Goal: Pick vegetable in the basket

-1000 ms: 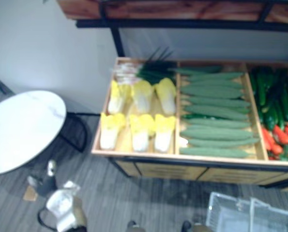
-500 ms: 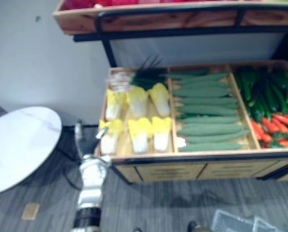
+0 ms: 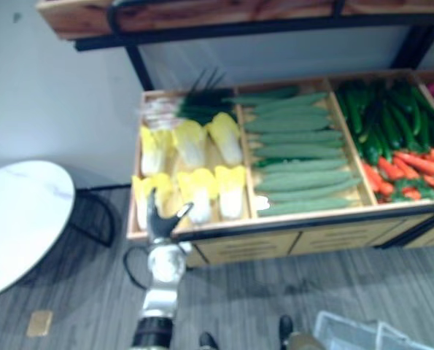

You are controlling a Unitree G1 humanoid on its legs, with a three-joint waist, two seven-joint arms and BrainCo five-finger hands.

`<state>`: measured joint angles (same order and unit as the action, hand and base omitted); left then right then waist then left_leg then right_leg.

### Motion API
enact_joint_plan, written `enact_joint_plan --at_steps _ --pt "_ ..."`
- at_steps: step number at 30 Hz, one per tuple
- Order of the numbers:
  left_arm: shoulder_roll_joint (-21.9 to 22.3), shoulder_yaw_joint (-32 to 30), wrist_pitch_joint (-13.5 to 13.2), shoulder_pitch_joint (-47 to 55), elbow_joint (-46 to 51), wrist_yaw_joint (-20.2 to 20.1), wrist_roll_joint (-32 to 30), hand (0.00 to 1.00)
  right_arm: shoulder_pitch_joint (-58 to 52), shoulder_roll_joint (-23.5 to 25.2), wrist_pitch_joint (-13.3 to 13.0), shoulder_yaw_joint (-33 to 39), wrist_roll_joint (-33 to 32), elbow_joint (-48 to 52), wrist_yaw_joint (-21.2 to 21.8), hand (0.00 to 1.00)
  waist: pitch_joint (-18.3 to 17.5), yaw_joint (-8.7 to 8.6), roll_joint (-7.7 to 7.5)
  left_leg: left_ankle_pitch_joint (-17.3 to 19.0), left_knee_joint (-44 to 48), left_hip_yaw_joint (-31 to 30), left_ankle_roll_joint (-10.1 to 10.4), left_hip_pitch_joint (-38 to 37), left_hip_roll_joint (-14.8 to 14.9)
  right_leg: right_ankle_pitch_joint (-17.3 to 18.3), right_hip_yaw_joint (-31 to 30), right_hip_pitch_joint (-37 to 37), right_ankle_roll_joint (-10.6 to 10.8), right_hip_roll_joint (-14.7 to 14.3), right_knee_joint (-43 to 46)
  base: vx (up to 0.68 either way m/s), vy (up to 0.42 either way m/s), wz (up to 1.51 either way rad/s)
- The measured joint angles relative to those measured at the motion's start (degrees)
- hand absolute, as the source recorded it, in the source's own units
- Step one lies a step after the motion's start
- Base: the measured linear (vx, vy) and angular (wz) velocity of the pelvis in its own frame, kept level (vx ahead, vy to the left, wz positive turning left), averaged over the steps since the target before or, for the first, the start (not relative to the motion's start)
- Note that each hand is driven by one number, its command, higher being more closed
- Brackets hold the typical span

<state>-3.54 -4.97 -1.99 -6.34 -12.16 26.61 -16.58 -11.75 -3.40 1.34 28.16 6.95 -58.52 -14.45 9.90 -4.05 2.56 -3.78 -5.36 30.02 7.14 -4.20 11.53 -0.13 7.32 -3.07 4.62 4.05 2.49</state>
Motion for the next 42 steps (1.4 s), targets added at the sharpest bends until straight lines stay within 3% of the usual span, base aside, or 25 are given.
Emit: enact_joint_plan --at_steps 8,22,23,33,42 --pt "-0.90 -4.01 1.72 -11.84 -2.28 4.48 0.04 0.00 2.51 0.08 -0.14 -2.86 -0.04 4.77 -1.54 1.00 4.86 -0.20 -0.98 0.07 1.56 1.87 -0.09 5.14 0.36 0.12 -1.53 -6.85 -0.15 0.27 2.84 0.00 0.001 -0.09" --pt "-1.76 -4.97 5.10 -25.13 -18.64 4.84 0.45 0.00 6.48 1.05 -0.12 -4.43 -0.36 9.14 -3.51 1.00 10.28 -0.10 -1.17 0.15 3.82 8.42 -0.29 9.10 1.45 0.69 -3.96 -13.71 -0.88 0.16 6.74 0.02 0.000 -0.10" --pt "-1.94 -5.01 5.14 -25.90 -19.24 4.90 0.45 1.00 6.73 1.06 -0.14 -4.66 -0.43 9.51 -3.73 1.00 10.88 -0.09 -1.16 0.13 3.82 8.52 -0.32 9.11 1.45 0.74 -3.96 -13.87 -0.93 0.16 6.97 -0.04 -0.016 -0.03" --pt "-7.04 -10.58 5.12 -35.75 -28.88 6.45 0.02 1.00 7.63 0.32 -0.67 -8.36 -1.34 13.17 -5.32 1.00 13.12 0.14 -1.48 -0.41 3.49 11.04 -1.04 11.64 1.23 0.99 -4.57 -17.85 -1.01 0.73 8.63 0.01 -0.006 -0.01" --pt "-9.66 -11.20 8.54 -36.96 -28.84 3.70 0.21 1.00 7.88 -0.01 -0.64 -8.45 -3.50 13.01 -4.91 1.00 13.42 0.93 -2.04 0.28 4.38 11.84 -1.00 7.62 1.40 0.99 -4.65 -13.61 -0.98 0.64 8.15 0.03 -0.009 -0.03"
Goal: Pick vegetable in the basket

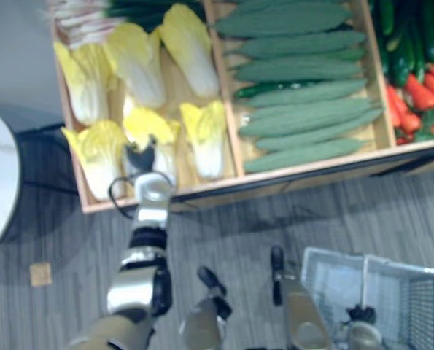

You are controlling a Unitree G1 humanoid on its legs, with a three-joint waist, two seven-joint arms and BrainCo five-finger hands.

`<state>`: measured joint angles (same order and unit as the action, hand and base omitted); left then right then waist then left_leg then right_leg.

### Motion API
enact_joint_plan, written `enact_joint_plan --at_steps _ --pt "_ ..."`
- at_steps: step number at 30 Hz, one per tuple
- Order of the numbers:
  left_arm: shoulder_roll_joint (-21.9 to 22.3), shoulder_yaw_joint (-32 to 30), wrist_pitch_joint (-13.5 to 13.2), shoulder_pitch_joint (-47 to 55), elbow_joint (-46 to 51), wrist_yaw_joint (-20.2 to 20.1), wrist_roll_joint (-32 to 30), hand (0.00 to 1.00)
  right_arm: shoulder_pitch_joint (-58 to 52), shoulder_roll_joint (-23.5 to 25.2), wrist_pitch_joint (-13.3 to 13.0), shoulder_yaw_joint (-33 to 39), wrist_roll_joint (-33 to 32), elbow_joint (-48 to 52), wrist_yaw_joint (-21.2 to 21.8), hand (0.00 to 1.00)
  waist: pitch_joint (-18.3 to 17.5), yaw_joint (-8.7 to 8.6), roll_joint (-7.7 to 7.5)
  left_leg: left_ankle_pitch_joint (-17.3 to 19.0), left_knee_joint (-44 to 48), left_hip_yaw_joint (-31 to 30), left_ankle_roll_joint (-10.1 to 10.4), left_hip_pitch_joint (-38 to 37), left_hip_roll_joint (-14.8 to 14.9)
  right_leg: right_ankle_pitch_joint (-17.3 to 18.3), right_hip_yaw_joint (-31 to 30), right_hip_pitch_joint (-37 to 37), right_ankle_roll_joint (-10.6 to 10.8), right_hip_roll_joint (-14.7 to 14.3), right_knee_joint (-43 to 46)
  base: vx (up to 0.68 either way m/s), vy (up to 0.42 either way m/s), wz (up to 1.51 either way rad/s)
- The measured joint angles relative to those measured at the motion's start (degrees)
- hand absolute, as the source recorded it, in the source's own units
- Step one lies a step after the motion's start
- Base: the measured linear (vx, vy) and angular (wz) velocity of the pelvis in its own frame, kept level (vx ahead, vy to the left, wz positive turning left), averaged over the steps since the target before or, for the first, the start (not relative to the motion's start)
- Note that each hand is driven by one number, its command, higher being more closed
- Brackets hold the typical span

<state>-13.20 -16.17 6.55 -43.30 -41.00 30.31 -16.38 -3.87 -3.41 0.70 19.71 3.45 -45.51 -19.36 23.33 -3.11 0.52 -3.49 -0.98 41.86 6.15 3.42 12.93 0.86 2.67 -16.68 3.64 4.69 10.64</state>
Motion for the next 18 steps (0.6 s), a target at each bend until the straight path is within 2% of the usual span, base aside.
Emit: enact_joint_plan --at_steps 2,3,5,6,7,9,10,13,15,16,17,18 --pt "-2.64 0.02 0.43 2.44 7.17 0.24 0.11 1.00 -0.04 0.02 -0.12 -0.04 -0.01 -0.17 0.60 1.00 -0.19 0.02 -1.18 2.23 5.53 -4.35 -0.48 0.39 0.70 -0.01 -1.02 1.62 -0.01 -0.02 0.03 0.03 -0.018 -0.19" --pt "-5.12 -0.05 0.32 6.09 15.19 1.29 -0.02 1.00 -0.09 -0.40 -0.25 -0.02 0.02 -0.45 1.14 1.00 -0.26 0.16 -1.89 4.40 10.12 -12.85 -0.75 1.07 1.21 -0.10 -2.42 2.90 0.12 -0.23 -0.08 0.02 -0.028 -0.34" --pt "-7.07 -0.55 0.24 9.06 20.53 2.63 -0.20 1.00 -0.16 -1.20 -0.26 0.06 0.05 -0.82 1.20 1.00 -0.56 0.26 -1.39 6.97 12.90 -20.05 0.08 1.19 1.52 -0.39 -3.34 4.05 0.53 -0.88 -0.75 -0.02 0.021 -0.45" --pt "-7.84 -1.93 0.16 11.92 24.82 4.01 -0.36 1.00 -0.29 -2.32 -0.29 0.21 0.21 -1.64 1.24 1.00 -1.82 0.39 -0.34 9.87 13.52 -24.45 1.87 0.59 1.93 -0.64 -4.24 4.39 0.94 -1.94 -1.16 -0.03 0.113 -0.57" --pt "-7.69 -2.37 0.14 13.69 27.41 5.49 -0.82 1.00 -0.45 -3.08 -0.23 0.88 0.53 -2.56 1.33 1.00 -3.00 0.23 0.64 12.28 12.03 -25.39 3.43 -1.00 1.96 -1.02 -4.93 5.27 1.57 -2.60 -2.21 -0.02 0.144 -0.48" --pt "-7.41 -1.33 0.18 14.87 29.28 5.80 -2.73 1.00 -1.94 -2.51 -0.12 2.46 1.05 -2.74 1.80 1.00 -4.27 0.19 -0.14 12.18 10.51 -25.03 3.27 -2.66 0.30 -1.79 -5.93 6.73 2.68 -1.59 -3.82 -0.01 0.177 -0.11" --pt "-7.31 0.42 0.32 16.61 31.34 6.00 -5.60 1.00 -4.21 -1.96 -0.13 2.80 1.19 -2.68 2.16 1.00 -5.88 0.00 -0.99 11.90 8.92 -24.94 2.84 -4.07 -1.30 -2.32 -6.18 7.97 3.48 -0.25 -5.06 0.00 0.172 0.03" --pt "-6.87 3.93 0.79 20.18 38.36 7.17 -12.80 1.00 -7.01 -0.02 -0.23 4.69 1.20 -2.52 2.24 1.00 -7.93 -0.25 -2.50 11.91 8.41 -23.35 2.31 -5.40 -2.82 -3.02 -5.88 8.53 3.91 1.40 -5.51 0.02 0.114 -0.13" --pt "-4.94 4.66 0.92 25.01 45.72 7.23 -16.78 1.00 -7.10 0.95 -0.21 4.68 1.20 -2.31 2.14 1.00 -8.48 -0.06 -2.62 12.21 8.37 -20.24 1.78 -6.59 -2.40 -5.00 0.28 7.81 1.15 1.55 -5.75 0.01 0.058 -0.76" --pt "-0.99 4.82 0.83 28.96 51.31 6.94 -18.65 1.00 -6.86 1.15 0.08 4.65 1.40 -1.44 2.12 1.00 -8.90 0.00 -1.87 12.49 8.43 -16.82 1.16 -7.00 -1.72 -4.56 10.20 7.56 -5.13 2.75 -6.20 0.01 0.016 -0.86" --pt "1.02 5.21 0.31 30.55 53.20 6.58 -18.61 1.00 -6.91 0.98 0.32 4.68 1.77 -0.64 1.93 1.00 -8.85 -0.19 -1.39 12.56 8.53 -15.44 0.96 -7.37 -1.65 -3.83 14.25 7.21 -7.00 3.66 -5.05 0.04 0.055 -1.21" --pt "4.26 6.00 -1.22 34.86 56.43 5.25 -18.49 1.00 -7.15 0.29 0.49 4.69 2.97 0.49 1.08 1.00 -8.85 -0.26 -0.88 13.01 8.90 -12.21 0.39 -9.40 -1.63 -3.06 22.51 6.78 -10.56 6.57 -0.97 0.05 0.091 -1.10"
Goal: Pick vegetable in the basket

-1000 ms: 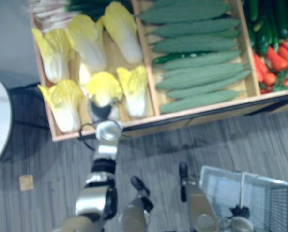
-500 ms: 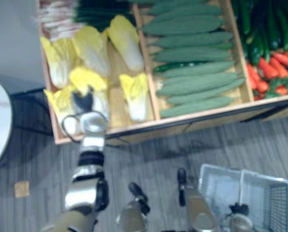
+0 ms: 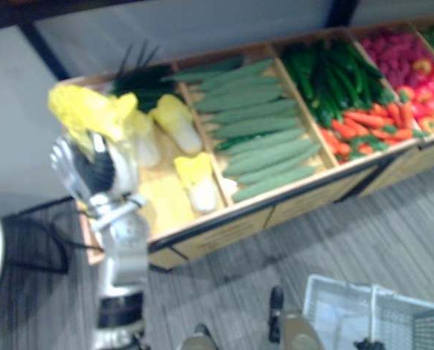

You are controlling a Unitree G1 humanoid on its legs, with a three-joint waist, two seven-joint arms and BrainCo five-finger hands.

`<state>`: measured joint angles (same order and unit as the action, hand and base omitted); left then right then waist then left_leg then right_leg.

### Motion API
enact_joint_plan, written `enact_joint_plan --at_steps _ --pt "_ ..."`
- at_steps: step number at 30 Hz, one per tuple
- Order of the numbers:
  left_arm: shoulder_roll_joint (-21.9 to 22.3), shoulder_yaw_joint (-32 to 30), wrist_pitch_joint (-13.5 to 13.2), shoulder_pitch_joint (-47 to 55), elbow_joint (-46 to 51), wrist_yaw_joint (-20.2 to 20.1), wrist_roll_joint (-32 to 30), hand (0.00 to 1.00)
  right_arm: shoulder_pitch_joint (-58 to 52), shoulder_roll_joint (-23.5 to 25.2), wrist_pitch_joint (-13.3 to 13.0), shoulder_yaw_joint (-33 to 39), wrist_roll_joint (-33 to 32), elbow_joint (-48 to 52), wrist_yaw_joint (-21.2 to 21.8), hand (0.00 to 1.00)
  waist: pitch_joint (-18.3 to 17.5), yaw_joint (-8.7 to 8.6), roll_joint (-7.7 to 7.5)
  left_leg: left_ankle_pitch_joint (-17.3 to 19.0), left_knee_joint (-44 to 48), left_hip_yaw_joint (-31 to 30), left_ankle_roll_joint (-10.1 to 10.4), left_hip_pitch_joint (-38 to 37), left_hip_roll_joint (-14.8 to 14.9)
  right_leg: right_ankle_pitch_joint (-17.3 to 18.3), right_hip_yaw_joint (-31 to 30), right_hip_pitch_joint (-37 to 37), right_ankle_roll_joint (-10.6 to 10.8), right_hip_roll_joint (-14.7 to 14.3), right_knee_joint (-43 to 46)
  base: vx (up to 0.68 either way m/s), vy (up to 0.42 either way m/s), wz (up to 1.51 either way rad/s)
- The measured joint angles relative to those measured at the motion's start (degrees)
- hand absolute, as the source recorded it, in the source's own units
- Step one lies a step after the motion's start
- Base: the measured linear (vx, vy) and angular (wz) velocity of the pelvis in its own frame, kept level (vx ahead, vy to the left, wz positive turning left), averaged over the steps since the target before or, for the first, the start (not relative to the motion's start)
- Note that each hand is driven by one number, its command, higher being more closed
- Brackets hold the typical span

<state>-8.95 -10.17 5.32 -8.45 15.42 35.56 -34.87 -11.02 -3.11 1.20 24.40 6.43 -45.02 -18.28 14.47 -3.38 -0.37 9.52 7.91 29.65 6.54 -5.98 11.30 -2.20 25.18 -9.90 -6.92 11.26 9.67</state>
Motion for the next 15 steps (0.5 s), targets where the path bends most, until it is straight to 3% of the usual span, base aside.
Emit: enact_joint_plan --at_steps 1,2,3,4,5,6,7,8,9,10,11,12,13,14,15 --pt "0.87 0.90 -1.02 2.47 1.01 -0.54 0.01 1.00 0.08 -0.25 0.08 -0.29 0.31 0.38 0.08 1.00 -0.04 0.03 -0.08 0.21 0.61 1.83 -0.31 -1.39 0.02 -0.61 3.24 -0.02 -0.18 0.63 1.59 0.04 0.092 -2.14" --pt "2.70 1.55 -2.80 7.66 1.57 -1.96 0.24 1.00 0.46 -0.83 0.08 -2.35 0.46 2.83 0.00 1.00 -0.21 0.35 -0.16 0.48 2.88 6.36 -1.13 -3.50 0.47 -5.62 9.67 -0.08 -1.56 -0.33 1.88 -0.02 0.037 -2.14" --pt "2.93 1.82 -3.45 8.96 1.53 -2.67 0.62 1.00 1.19 -1.11 0.05 -3.62 0.52 4.07 0.04 1.00 -0.38 0.57 -0.10 0.70 3.05 7.37 -2.68 -3.69 0.55 -8.57 10.16 -0.21 -2.41 -1.83 -0.96 -0.12 -0.040 -2.54" --pt "3.42 2.62 -4.68 11.03 1.35 -3.99 1.02 1.00 2.06 -1.55 -0.11 -4.82 1.05 6.39 0.03 1.00 -1.82 1.45 1.49 0.78 -0.03 10.01 -4.08 -3.51 1.31 -8.34 12.02 -0.93 -4.13 -4.02 -3.39 -0.20 -0.102 -2.10" --pt "4.65 5.48 -6.46 11.91 0.58 -5.62 1.05 1.00 3.08 -2.28 -0.25 -5.39 3.01 8.94 -0.18 1.00 -1.94 1.39 2.69 2.77 -1.58 15.07 -0.11 -5.05 1.29 4.93 19.27 -2.39 -3.68 -0.59 9.98 -0.17 -0.105 -2.12" --pt "5.51 8.30 -7.37 13.27 -0.98 -7.34 1.05 1.00 4.09 -3.33 -0.18 -7.59 4.97 9.67 0.25 1.00 -2.45 0.37 1.38 2.98 -1.25 18.47 0.02 -5.58 -0.63 12.76 22.20 -2.52 1.29 4.19 17.48 -0.10 -0.092 -1.61" --pt "6.11 9.32 -7.51 13.98 -2.13 -8.24 1.05 1.00 4.30 -3.39 -0.13 -8.69 5.10 10.73 0.40 1.00 -2.52 0.37 1.24 3.19 -0.58 19.79 0.34 -5.82 -0.98 14.75 21.98 -2.15 2.62 4.48 17.32 0.01 -0.095 -1.44" --pt "7.57 10.64 -7.75 14.94 -4.97 -9.96 1.06 1.00 4.39 -3.19 0.08 -10.27 6.28 12.83 0.78 1.00 -2.42 0.15 1.98 3.68 1.73 22.57 1.07 -6.47 -0.20 14.18 19.79 -2.66 2.49 1.38 15.38 0.10 -0.188 -1.91" --pt "9.81 12.07 -7.75 15.59 -10.62 -12.28 1.17 1.00 3.59 -2.09 0.12 -14.15 7.21 16.40 1.76 1.00 -2.44 0.40 2.10 3.54 13.61 23.55 0.69 -5.96 5.79 11.84 13.79 -0.94 1.37 -4.72 9.02 0.16 -0.204 -2.08" --pt "10.22 12.53 -7.80 15.98 -12.25 -12.80 1.65 1.00 3.00 -2.01 0.12 -15.79 7.28 18.13 2.34 1.00 -2.40 0.66 2.04 3.12 20.09 22.61 -0.62 -5.09 8.69 10.98 11.24 0.22 0.90 -7.24 6.43 0.16 -0.195 -1.98" --pt "10.36 13.19 -7.91 16.44 -13.63 -13.43 2.83 1.00 2.46 -2.06 0.09 -17.27 7.45 19.90 2.68 1.00 -2.45 0.86 2.04 2.84 26.64 20.28 -4.19 -3.79 11.42 10.37 8.73 1.29 0.86 -9.61 4.14 0.16 -0.199 -2.26" --pt "9.42 15.37 -8.58 16.89 -16.98 -14.40 4.75 1.00 2.43 -2.11 -0.35 -19.77 9.28 23.72 2.79 1.00 -2.38 1.68 1.91 4.40 39.52 9.65 -8.07 2.12 12.90 9.09 2.27 3.14 1.87 -14.12 -0.29 0.12 -0.167 -2.30" --pt "8.79 16.32 -8.77 16.87 -18.13 -14.83 5.15 1.00 2.59 -2.21 -0.54 -20.55 9.48 24.62 2.88 1.00 -2.27 1.95 1.52 5.36 41.64 4.28 -6.57 5.12 10.81 8.75 1.06 3.97 2.63 -14.77 -2.14 0.16 -0.147 -2.69" --pt "8.54 16.98 -9.20 16.90 -20.17 -15.67 5.41 1.00 3.34 -2.30 -0.75 -21.61 9.58 25.13 3.29 1.00 -2.10 2.15 0.93 6.70 42.10 -3.62 -4.75 10.35 6.65 11.49 0.30 5.27 6.49 -14.85 -3.44 0.19 -0.038 -2.18" --pt "9.39 17.25 -9.63 16.84 -21.65 -15.61 6.07 1.00 3.19 -3.38 -0.95 -22.75 9.59 27.01 3.59 1.00 -1.73 2.16 1.74 7.98 42.10 -7.25 -2.95 14.32 6.21 9.61 -2.61 5.22 1.53 -13.74 1.28 0.24 -0.003 -2.03"
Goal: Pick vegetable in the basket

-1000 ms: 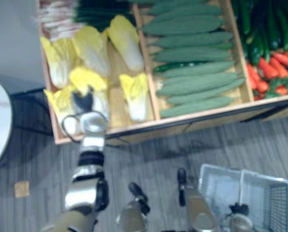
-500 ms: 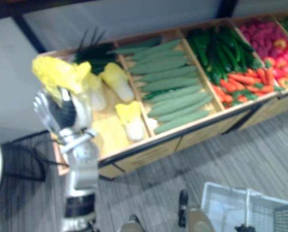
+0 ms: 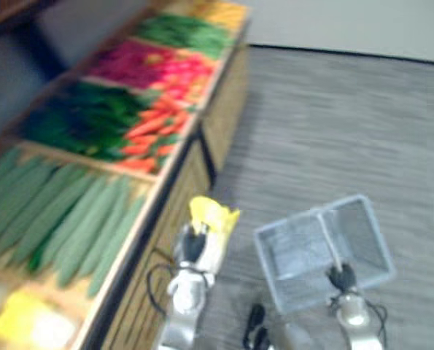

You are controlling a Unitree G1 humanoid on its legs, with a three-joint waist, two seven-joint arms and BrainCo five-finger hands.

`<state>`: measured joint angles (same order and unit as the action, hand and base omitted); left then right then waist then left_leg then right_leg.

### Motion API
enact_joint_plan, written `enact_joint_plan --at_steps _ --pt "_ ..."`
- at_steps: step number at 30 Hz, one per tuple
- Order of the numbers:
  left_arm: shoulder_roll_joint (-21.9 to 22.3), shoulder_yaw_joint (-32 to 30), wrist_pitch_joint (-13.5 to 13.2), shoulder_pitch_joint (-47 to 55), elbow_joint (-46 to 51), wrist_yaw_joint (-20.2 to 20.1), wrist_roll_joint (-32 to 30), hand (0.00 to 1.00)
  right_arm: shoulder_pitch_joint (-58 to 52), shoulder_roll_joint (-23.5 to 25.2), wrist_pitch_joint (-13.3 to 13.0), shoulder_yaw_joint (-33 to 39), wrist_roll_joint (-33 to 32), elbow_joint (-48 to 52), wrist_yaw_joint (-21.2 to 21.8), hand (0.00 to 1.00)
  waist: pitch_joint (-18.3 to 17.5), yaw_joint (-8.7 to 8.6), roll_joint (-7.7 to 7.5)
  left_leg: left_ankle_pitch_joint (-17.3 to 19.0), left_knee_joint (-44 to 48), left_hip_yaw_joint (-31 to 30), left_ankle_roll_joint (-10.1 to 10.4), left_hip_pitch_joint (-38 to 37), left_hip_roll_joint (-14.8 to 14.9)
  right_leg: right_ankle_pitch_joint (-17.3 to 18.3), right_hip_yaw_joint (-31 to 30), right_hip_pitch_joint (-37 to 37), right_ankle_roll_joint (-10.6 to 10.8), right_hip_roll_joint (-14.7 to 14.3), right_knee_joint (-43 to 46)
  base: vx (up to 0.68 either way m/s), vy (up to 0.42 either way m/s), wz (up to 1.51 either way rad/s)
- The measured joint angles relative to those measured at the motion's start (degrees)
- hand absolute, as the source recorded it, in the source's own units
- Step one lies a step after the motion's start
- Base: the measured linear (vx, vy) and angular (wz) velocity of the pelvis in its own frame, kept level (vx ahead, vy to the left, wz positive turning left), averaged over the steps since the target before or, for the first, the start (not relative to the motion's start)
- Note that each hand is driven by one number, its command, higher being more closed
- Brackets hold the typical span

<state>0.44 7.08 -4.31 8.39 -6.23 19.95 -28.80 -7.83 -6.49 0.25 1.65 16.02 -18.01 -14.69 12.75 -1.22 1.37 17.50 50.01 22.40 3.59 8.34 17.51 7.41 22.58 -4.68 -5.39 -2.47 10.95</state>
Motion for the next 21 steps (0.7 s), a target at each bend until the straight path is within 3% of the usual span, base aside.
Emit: enact_joint_plan --at_steps 1,2,5,7,8,9,10,11,12,13,14,15,18,19,20,21 --pt "-0.04 0.32 -0.40 0.16 -1.04 0.05 0.62 1.00 -0.11 -0.08 -0.25 -0.19 0.00 0.37 0.06 1.00 0.37 0.32 -0.01 0.33 -1.11 -0.61 0.57 0.88 -0.34 0.83 -1.39 1.11 -2.20 -1.25 -0.67 0.25 0.041 -1.49" --pt "-0.15 1.45 -0.41 -0.51 -3.26 -0.09 1.41 1.00 -0.23 -0.06 0.00 -0.51 -0.10 0.22 0.31 1.00 0.55 0.36 0.52 0.42 -5.08 -2.61 0.71 2.34 -0.91 0.76 -3.02 2.88 -1.83 -1.91 -1.27 0.24 0.080 -1.06" --pt "0.50 2.86 -0.59 0.51 -3.72 -0.24 1.82 1.00 -0.51 -1.75 0.38 -2.55 -0.08 1.73 0.27 1.00 0.53 0.50 -0.18 -0.89 -18.55 -2.26 0.03 6.48 -5.83 1.28 -8.43 5.33 -0.75 -1.84 -3.52 0.21 0.062 -0.89" --pt "0.62 4.75 -0.56 1.38 -3.85 -0.56 3.47 1.00 -2.65 -2.09 0.56 -4.28 -0.11 5.03 0.28 1.00 -0.15 1.42 -0.19 -3.68 -25.91 -0.66 -1.70 6.43 -7.81 2.88 -10.67 6.11 0.26 -2.12 -3.61 0.30 0.087 -0.54" --pt "0.50 5.29 -0.56 1.49 -4.06 -0.78 3.82 1.00 -3.86 -1.60 0.60 -4.69 0.04 7.30 0.31 1.00 -0.54 1.51 -0.56 -4.42 -26.93 -0.43 -3.97 5.34 -9.49 5.99 -10.84 5.63 1.40 -1.12 -0.27 0.38 0.114 -0.21" --pt "0.15 5.30 -0.55 1.31 -4.58 -0.75 3.91 1.00 -4.26 -1.17 0.61 -4.81 0.18 7.81 0.31 1.00 -0.87 1.34 -1.23 -5.06 -29.30 0.83 -4.84 2.79 -11.56 7.99 -10.89 5.08 3.71 0.27 4.73 0.44 0.113 -0.30" --pt "0.10 5.38 -0.49 1.28 -5.20 -0.54 3.96 1.00 -3.89 -1.61 0.61 -5.59 0.54 8.35 0.49 1.00 -0.88 1.80 -1.60 -8.42 -35.81 1.45 -5.74 -1.87 -13.16 9.01 -9.77 0.46 5.79 2.10 17.27 0.51 0.116 -0.42" --pt "-1.22 5.44 -0.28 1.28 -5.73 -0.27 3.97 1.00 -3.35 -1.39 0.62 -6.74 1.00 8.39 1.12 1.00 -0.88 2.02 -3.15 -10.03 -38.48 2.61 -6.34 -4.56 -14.23 8.13 -8.30 -3.73 7.42 4.99 27.76 0.42 0.067 -0.47" --pt "-2.08 5.48 0.03 1.26 -6.14 -0.18 3.98 1.00 -3.36 -1.32 0.62 -7.04 1.14 8.62 1.41 1.00 -0.90 1.83 -3.76 -10.49 -40.20 2.92 -5.91 -6.49 -14.68 5.59 -7.00 -6.34 9.25 6.97 35.02 0.37 0.025 -0.08" --pt "-3.55 5.66 0.68 0.95 -6.50 -0.10 4.03 1.00 -3.47 -1.22 0.57 -7.69 1.31 8.96 1.55 1.00 -0.85 0.90 -4.05 -10.39 -41.88 1.90 -5.65 -9.59 -14.80 7.97 -4.76 -9.06 5.92 10.15 41.86 0.39 -0.014 0.23" --pt "-4.22 6.05 0.85 0.13 -6.45 -0.09 4.04 1.00 -3.47 -0.37 0.57 -8.43 1.26 9.43 1.54 1.00 -0.83 0.11 -3.93 -10.28 -43.31 0.94 -5.60 -12.02 -14.41 8.97 -4.18 -10.49 4.34 11.60 41.03 0.38 -0.021 0.40" --pt "-4.35 6.25 0.83 -0.40 -6.49 -0.08 4.04 1.00 -3.49 -0.41 0.57 -8.69 1.08 9.91 1.55 1.00 -0.87 -0.17 -3.75 -10.20 -43.79 0.28 -5.49 -12.59 -14.05 8.91 -4.19 -11.23 4.42 11.82 38.44 0.38 -0.058 0.52" --pt "-4.44 8.82 0.84 -5.16 -9.24 -0.05 4.07 1.00 -3.02 0.75 0.00 -10.55 -2.48 12.76 1.64 1.00 -0.83 -0.53 -3.36 -9.61 -45.00 -3.01 -3.75 -12.95 -12.08 5.17 -9.72 -14.26 7.94 10.89 16.54 0.37 -0.162 0.57" --pt "-4.50 9.88 0.87 -6.24 -10.47 -0.05 4.10 1.00 -2.92 1.03 -0.52 -12.20 -3.91 13.33 1.67 1.00 -1.08 -0.58 -3.86 -8.74 -44.93 -3.67 -1.80 -13.66 -11.83 -0.54 -13.65 -12.84 8.50 10.53 5.48 0.50 -0.338 0.49" --pt "-4.53 10.87 0.86 -6.31 -11.15 -0.02 4.49 1.00 -3.04 1.60 -1.31 -13.93 -5.70 13.51 1.63 1.00 -1.42 -0.42 -4.44 -6.67 -44.34 -4.37 1.39 -15.35 -11.56 -9.80 -15.48 -11.78 8.40 10.90 3.22 0.43 -0.295 0.26" --pt "-3.51 11.06 0.89 -6.29 -12.46 -0.04 5.17 1.00 -2.49 1.57 -1.36 -14.64 -6.47 13.08 1.88 1.00 -1.56 -0.06 -2.70 -5.91 -43.53 -4.34 2.03 -15.68 -9.79 -8.93 -14.69 -11.44 8.02 9.60 4.54 0.53 -0.357 0.09"
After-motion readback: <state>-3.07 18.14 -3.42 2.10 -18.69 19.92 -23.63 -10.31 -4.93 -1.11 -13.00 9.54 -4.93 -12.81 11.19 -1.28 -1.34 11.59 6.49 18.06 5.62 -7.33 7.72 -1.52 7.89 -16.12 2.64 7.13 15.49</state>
